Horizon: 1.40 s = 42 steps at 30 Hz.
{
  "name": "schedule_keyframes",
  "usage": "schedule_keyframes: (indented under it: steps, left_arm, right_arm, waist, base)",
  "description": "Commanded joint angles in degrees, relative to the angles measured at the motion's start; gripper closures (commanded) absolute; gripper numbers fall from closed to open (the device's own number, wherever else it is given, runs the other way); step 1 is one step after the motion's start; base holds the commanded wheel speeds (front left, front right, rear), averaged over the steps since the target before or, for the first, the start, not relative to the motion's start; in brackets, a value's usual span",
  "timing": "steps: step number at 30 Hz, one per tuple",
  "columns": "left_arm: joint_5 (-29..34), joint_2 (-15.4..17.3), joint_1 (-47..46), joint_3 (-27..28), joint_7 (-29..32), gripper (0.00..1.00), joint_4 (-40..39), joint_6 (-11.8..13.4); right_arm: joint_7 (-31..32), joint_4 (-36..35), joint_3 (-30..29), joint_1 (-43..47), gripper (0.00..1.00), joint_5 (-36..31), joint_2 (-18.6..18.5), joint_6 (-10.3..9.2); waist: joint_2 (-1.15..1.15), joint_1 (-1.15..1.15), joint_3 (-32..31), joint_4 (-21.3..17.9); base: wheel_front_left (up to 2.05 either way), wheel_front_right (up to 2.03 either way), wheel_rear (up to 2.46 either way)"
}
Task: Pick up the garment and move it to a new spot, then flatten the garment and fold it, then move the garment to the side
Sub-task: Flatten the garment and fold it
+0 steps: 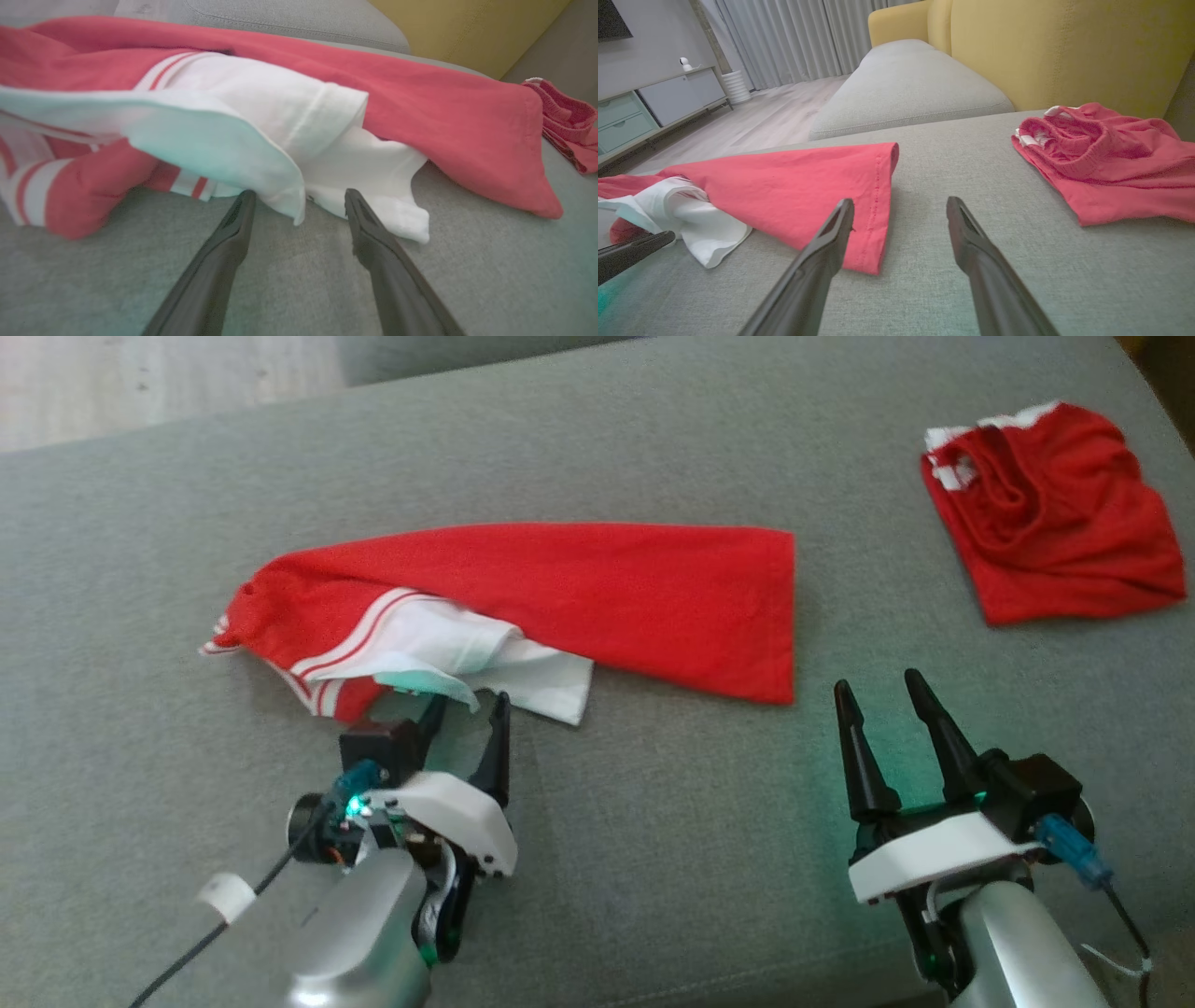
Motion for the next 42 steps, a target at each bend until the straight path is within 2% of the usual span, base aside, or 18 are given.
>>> schedule_keyframes:
  steps: [1,6,7,9,10,11,17,24,33,42]
  left_arm:
    - [-0.47,0.09,-2.48,2.06,-0.98,0.0,-0.75,-0.23]
    - [-1.87,-0.35,-4.65,3.38,-3.0,0.0,3.51,0.44]
    - [-2.15,-0.42,-4.9,3.5,-3.28,0.05,4.21,0.36]
    - [-2.45,-0.5,-5.31,3.65,-3.96,0.56,5.43,0.38]
    - [-2.61,-0.54,-5.46,3.7,-4.29,0.71,5.91,0.26]
    - [-2.74,-0.57,-5.59,3.75,-4.64,0.98,6.35,0.16]
    - [-2.22,-0.75,-5.39,2.56,-6.71,1.0,7.02,-0.66]
    - [-0.29,0.71,-1.48,1.51,-8.53,1.0,2.79,-0.22]
    - [1.06,6.69,9.79,2.26,-9.09,1.0,-8.54,1.72]
    - [-1.11,11.9,20.35,3.91,-6.08,1.0,-18.57,4.99]
  right_arm:
    - [-0.82,-1.48,1.06,-2.08,0.0,0.1,-0.2,0.17]
    - [-1.06,-1.13,0.64,-2.34,0.0,0.25,-0.2,0.17]
    - [-1.09,-1.06,0.58,-2.35,0.0,0.29,-0.2,0.17]
    - [-1.15,-0.96,0.44,-2.31,0.0,0.33,-0.2,0.17]
    - [-1.17,-0.93,0.33,-2.25,0.0,0.34,-0.2,0.17]
    - [-1.19,-0.9,0.18,-2.16,0.0,0.34,-0.2,0.17]
    - [-1.26,-0.71,-0.34,-1.62,0.0,0.47,-0.2,0.17]
    - [-1.29,-0.12,-1.71,0.18,0.0,-0.09,-0.2,0.17]
    - [-1.3,0.63,-3.01,3.63,0.0,-0.54,-0.2,0.17]
    - [-0.97,0.69,-2.49,5.94,0.0,-0.33,-0.2,0.17]
  waist:
    - [0.0,-0.01,0.87,-1.05]
    - [0.0,-0.01,1.0,-1.83]
    - [0.0,-0.01,0.95,-1.87]
    - [0.0,-0.01,0.81,-1.82]
    - [0.0,-0.01,0.71,-1.73]
    - [0.0,-0.01,0.58,-1.56]
    - [0.0,-0.01,-0.72,0.32]
    - [0.0,-0.01,-4.1,4.56]
    - [0.0,-0.01,-9.51,9.91]
    - [0.0,-0.01,-11.57,11.08]
  base:
    - [0.0,0.0,0.0]
    - [0.0,0.0,0.0]
    - [0.0,0.0,0.0]
    - [0.0,0.0,0.0]
    - [0.0,0.0,0.0]
    - [0.0,0.0,0.0]
    - [0.0,0.0,0.0]
    - [0.0,0.0,0.0]
    - [0.0,0.0,0.0]
    - [0.0,0.0,0.0]
